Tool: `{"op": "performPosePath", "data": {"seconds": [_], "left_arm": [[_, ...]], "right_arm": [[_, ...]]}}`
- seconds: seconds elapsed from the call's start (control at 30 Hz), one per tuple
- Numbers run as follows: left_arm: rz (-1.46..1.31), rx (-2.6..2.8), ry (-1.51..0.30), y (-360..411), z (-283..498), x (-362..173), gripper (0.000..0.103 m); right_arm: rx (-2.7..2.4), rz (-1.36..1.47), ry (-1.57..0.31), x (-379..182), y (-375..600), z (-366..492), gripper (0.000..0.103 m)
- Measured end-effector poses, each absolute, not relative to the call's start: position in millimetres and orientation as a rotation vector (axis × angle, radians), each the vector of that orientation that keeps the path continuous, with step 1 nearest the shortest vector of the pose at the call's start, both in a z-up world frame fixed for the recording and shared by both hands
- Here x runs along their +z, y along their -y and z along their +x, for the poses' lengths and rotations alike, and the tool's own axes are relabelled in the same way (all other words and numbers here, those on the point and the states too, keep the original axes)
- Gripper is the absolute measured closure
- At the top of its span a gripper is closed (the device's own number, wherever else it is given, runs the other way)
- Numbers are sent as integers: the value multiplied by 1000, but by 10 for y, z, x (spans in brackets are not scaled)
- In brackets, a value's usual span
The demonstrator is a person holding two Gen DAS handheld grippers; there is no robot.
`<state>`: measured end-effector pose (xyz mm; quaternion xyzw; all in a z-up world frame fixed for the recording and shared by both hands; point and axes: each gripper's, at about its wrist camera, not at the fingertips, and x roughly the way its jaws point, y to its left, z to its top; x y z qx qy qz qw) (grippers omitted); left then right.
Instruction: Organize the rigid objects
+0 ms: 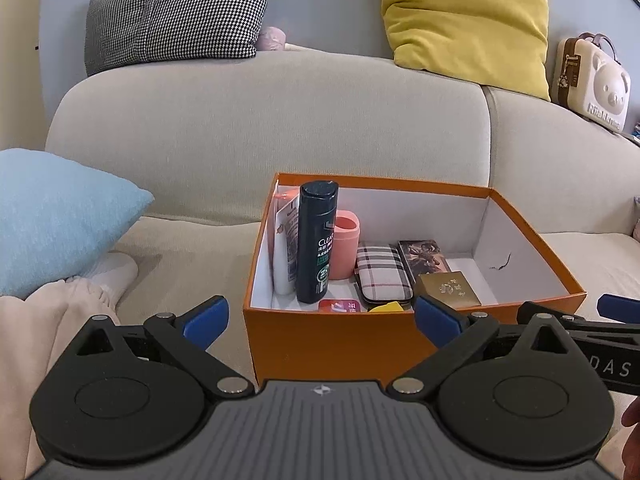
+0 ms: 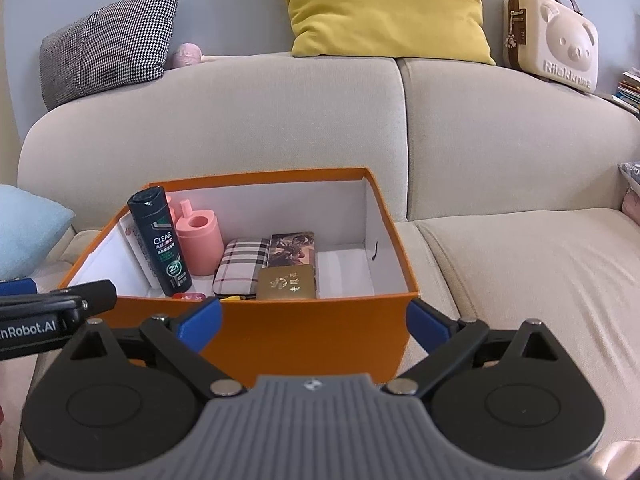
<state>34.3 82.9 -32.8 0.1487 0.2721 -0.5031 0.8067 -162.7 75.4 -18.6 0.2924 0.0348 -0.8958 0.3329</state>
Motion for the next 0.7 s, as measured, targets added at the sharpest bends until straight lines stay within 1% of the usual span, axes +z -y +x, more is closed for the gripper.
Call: {"op": "performPosePath", "data": {"seconds": [0.7], "left_arm": [[308, -1075, -596, -844, 350, -325, 0]], "right_arm": [[-2340, 770, -111, -192, -727, -1564, 5]]}}
